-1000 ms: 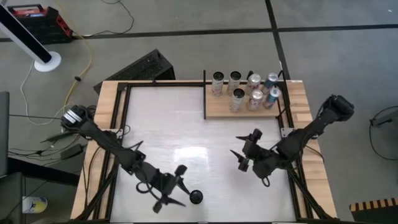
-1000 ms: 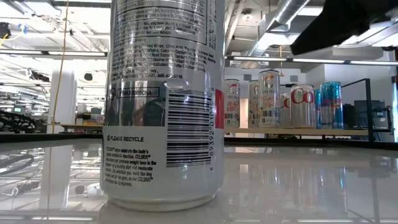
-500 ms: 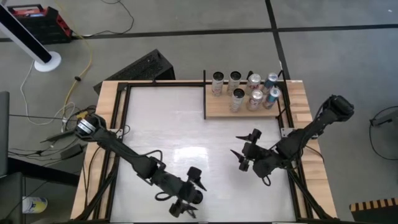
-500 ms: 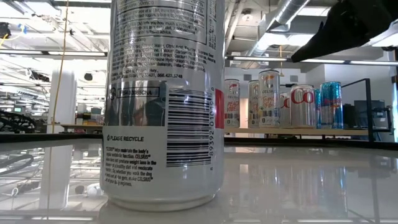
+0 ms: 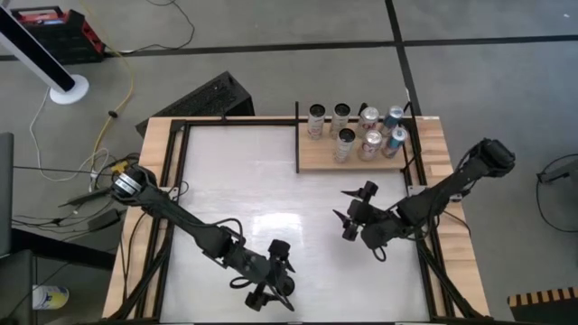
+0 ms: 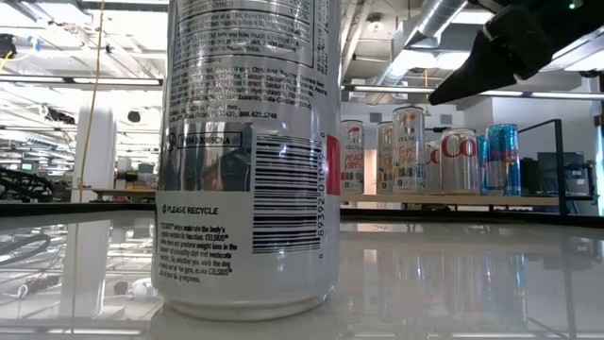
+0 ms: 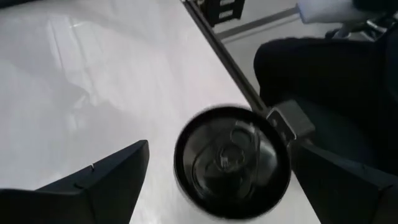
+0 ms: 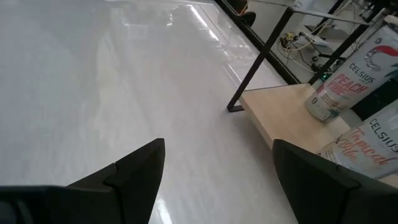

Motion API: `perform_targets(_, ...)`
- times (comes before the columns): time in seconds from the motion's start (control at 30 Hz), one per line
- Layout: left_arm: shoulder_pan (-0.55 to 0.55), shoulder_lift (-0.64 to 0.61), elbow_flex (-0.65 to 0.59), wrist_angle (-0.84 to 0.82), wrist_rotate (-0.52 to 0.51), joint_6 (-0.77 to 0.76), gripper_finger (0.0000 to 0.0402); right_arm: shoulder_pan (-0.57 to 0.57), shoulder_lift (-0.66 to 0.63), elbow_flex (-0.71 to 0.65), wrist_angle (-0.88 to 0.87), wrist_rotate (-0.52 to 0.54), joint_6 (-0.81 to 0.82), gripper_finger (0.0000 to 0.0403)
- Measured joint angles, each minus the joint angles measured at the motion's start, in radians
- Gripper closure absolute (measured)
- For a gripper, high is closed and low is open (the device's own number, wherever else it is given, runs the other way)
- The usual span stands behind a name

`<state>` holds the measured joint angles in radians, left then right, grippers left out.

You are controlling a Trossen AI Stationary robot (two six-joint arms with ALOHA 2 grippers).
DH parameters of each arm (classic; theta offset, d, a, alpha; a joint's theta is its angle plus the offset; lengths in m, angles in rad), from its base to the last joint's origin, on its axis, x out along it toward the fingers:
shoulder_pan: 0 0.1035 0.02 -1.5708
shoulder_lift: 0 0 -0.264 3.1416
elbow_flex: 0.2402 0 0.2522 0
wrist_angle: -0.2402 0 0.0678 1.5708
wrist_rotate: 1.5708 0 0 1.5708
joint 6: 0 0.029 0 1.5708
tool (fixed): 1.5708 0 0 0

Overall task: Place canned beverage on shelf
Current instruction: Put the white and pink soda can on the shelf aligned with the other white and pink soda can

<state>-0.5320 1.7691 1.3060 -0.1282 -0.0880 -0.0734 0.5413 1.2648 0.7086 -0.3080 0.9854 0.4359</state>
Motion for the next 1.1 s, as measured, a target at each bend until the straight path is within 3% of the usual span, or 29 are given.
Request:
perform_targets(0.5,-0.002,0.000,-0.019,0.014,0.003,0.053,0.0040,-0.012,0.000,0.000,0.005,-0.019,0.001,0.0081)
perform_targets(1.0,-0.002,0.000,-0.019,0.024,-0.003,0.077,0.0159,-0.012,0.000,0.000,0.004,-0.019,0.001,0.0081)
perform_targets(1.1,0.003,0.000,-0.019,0.026,-0.037,0.043,0.0164,-0.012,0.000,0.000,0.004,-0.019,0.001,0.0081)
